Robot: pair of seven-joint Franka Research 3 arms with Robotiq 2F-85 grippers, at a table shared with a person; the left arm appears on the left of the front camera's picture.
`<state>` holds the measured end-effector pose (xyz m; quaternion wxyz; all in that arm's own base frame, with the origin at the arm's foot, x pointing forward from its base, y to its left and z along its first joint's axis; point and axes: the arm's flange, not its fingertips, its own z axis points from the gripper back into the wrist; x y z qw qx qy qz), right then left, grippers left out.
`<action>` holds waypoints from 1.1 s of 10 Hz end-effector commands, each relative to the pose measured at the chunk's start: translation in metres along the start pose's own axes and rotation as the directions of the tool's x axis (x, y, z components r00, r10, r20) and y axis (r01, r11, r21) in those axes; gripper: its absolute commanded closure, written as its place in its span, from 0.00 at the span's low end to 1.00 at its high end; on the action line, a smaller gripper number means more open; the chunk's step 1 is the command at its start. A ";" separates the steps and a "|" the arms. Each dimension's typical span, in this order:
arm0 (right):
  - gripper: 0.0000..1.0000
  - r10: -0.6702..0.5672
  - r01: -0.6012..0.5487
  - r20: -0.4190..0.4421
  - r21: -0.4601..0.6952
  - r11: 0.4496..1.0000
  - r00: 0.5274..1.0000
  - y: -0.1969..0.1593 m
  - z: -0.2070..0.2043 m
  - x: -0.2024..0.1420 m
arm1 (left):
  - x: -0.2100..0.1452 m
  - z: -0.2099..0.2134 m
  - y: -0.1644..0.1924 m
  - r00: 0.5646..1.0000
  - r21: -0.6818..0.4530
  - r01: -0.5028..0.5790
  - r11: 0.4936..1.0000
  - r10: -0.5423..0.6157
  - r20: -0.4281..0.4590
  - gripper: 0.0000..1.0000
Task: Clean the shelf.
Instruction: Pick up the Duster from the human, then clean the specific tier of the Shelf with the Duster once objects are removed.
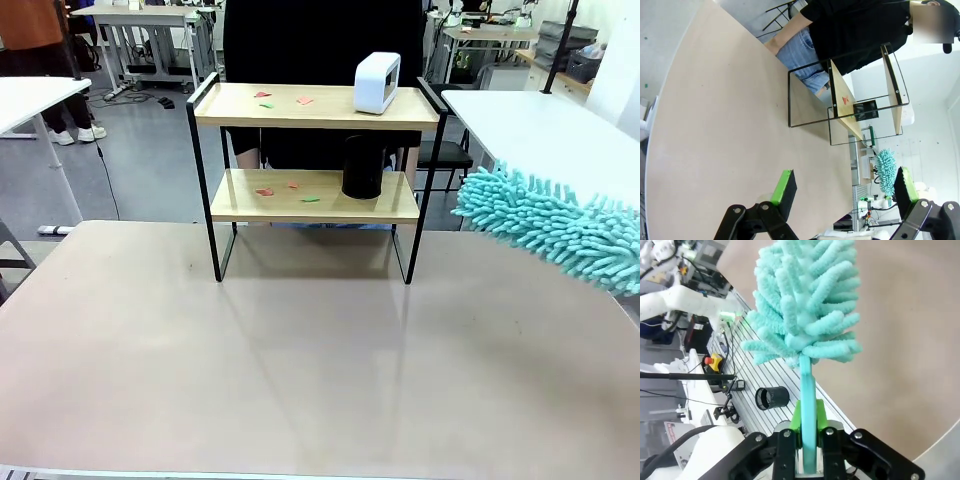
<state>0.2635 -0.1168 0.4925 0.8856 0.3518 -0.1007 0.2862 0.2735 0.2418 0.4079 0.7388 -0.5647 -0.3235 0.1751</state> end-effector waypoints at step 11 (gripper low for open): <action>0.91 -0.014 0.014 -0.008 -0.003 1.000 1.000 0.002 0.002 -0.004 | 0.000 -0.001 -0.003 1.000 -0.015 -0.001 1.000 0.001 0.002 0.00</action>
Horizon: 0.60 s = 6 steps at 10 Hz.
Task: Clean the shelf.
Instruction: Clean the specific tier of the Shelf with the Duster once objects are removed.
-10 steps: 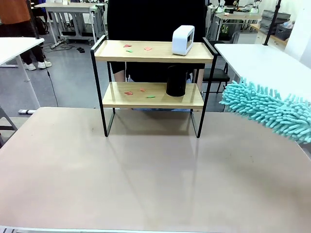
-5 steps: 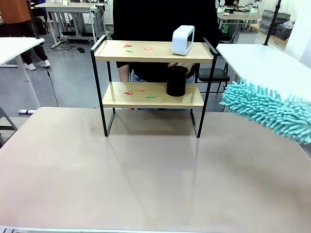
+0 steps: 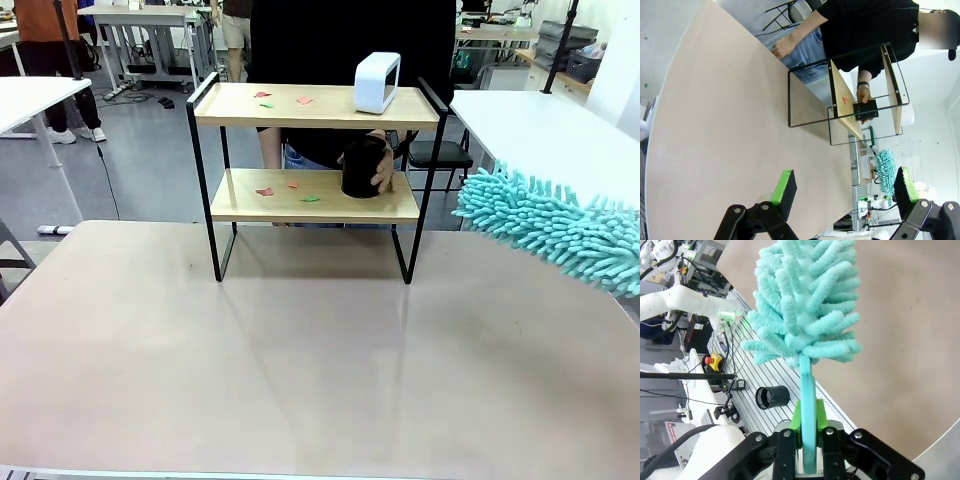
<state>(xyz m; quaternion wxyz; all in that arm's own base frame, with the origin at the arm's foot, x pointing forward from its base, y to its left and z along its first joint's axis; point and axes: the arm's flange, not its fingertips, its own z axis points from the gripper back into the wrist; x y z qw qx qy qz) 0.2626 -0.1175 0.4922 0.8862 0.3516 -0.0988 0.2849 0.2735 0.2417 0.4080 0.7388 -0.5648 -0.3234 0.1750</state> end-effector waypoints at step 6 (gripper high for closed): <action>0.91 -0.010 0.010 -0.006 -0.003 1.000 1.000 0.002 0.002 -0.003 | 0.000 -0.001 -0.002 1.000 -0.015 -0.001 1.000 0.001 0.002 0.00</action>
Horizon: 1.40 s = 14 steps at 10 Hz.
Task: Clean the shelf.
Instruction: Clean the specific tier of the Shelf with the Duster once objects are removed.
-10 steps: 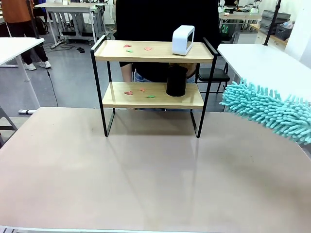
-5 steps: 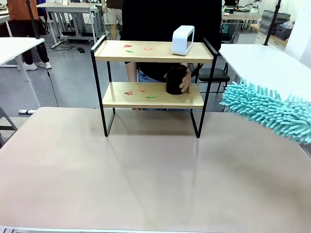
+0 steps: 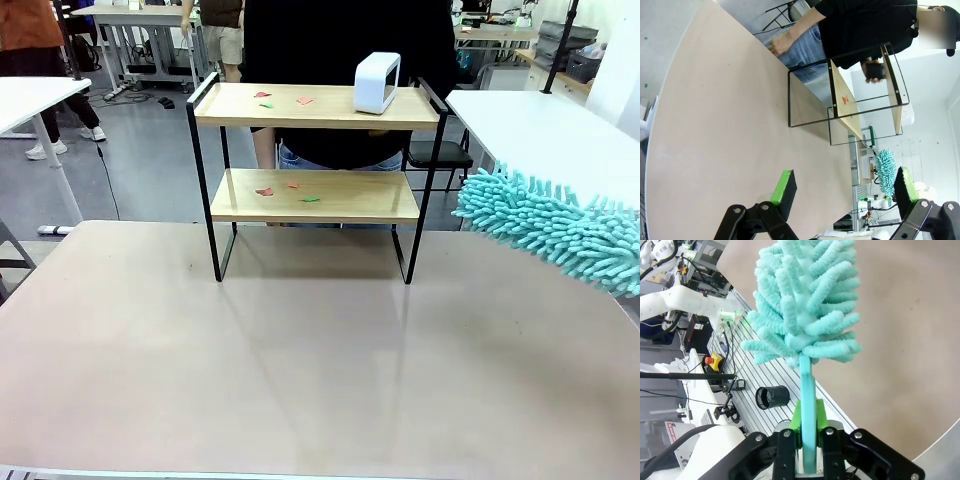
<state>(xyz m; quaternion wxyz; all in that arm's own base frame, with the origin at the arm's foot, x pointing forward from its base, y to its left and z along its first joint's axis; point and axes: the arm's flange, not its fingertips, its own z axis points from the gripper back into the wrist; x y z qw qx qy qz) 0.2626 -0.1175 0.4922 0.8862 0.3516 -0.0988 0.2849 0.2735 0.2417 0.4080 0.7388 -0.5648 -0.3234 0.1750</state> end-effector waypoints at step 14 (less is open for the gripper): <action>0.89 -0.074 0.066 -0.040 -0.189 0.980 0.996 0.119 -0.118 0.156 | 0.000 -0.001 -0.002 1.000 -0.015 -0.001 1.000 0.001 0.002 0.00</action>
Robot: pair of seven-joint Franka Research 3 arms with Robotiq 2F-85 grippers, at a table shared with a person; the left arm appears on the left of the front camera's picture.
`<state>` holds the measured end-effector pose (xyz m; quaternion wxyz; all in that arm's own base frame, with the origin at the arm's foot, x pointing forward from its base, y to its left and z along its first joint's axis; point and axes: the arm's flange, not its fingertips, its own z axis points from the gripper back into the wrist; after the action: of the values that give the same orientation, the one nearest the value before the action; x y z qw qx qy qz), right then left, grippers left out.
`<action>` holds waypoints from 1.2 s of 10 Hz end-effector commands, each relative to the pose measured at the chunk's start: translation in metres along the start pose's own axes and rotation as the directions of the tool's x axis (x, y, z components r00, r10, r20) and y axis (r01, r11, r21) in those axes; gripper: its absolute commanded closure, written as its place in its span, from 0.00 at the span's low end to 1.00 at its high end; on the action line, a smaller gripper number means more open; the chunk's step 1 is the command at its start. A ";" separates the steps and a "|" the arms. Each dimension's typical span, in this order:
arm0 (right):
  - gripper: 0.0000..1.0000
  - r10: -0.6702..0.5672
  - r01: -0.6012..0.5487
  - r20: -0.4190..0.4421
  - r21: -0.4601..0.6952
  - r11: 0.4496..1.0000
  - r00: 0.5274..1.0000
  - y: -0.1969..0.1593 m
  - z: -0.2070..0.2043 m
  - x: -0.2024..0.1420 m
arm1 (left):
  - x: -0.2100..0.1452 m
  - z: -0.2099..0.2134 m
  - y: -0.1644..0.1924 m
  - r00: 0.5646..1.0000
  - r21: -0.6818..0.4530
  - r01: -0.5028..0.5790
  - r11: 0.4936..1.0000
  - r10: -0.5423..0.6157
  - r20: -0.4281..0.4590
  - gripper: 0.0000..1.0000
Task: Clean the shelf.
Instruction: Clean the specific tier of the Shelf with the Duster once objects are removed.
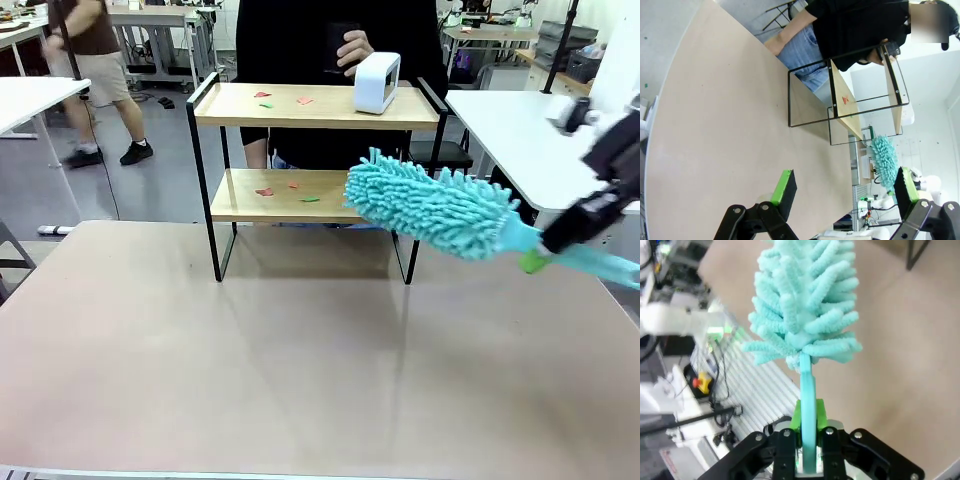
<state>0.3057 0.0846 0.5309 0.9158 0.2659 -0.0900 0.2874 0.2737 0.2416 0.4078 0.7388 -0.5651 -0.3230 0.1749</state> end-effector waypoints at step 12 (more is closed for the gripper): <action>0.89 -0.289 0.304 0.191 -0.049 0.952 0.938 0.008 -0.076 0.132 | 0.000 0.000 -0.003 1.000 -0.015 0.000 1.000 0.000 0.003 0.00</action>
<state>0.3881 0.1756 0.5121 0.9481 0.2541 -0.1391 0.1309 0.2736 0.2416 0.4077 0.7387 -0.5651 -0.3229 0.1750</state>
